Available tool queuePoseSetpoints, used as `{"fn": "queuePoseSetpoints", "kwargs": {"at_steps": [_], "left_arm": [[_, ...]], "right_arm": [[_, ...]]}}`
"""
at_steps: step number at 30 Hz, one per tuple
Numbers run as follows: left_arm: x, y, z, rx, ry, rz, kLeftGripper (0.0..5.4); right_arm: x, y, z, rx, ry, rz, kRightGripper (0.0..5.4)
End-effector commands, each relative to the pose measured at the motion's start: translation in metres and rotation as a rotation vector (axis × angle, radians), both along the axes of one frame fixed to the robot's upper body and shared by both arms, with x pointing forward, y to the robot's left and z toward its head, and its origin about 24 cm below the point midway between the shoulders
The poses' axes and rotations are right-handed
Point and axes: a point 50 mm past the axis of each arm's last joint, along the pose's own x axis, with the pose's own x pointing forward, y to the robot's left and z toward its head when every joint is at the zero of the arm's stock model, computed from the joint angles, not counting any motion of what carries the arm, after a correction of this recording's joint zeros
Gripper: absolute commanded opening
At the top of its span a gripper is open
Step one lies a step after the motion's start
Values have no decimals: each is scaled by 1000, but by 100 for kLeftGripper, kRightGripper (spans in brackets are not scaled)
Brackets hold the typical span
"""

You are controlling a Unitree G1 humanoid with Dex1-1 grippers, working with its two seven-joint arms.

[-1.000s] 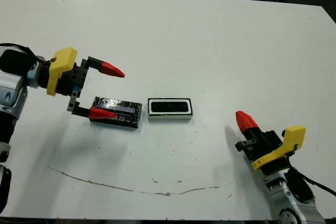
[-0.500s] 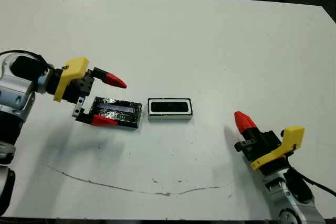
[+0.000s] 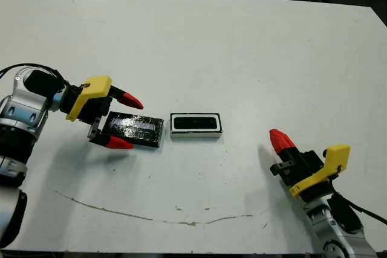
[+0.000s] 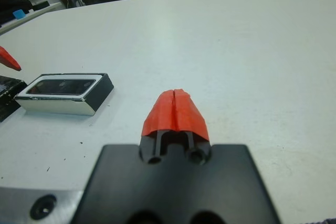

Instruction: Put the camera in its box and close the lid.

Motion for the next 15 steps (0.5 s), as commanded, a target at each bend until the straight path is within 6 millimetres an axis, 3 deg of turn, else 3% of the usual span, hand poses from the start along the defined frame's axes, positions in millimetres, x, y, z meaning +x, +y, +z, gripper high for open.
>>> {"fn": "queuePoseSetpoints", "kwargs": {"at_steps": [1, 7, 15], "left_arm": [[1, -2, -2, 17, -2, -11, 540], [2, 0, -4, 8, 48, 70, 540], [-1, 2, -6, 11, 77, 114, 446]], "right_arm": [[-2, -2, -1, -8, 11, 2, 2], [-1, -2, -1, -8, 13, 7, 2], [-2, -1, -1, -11, 17, 2, 0]]}}
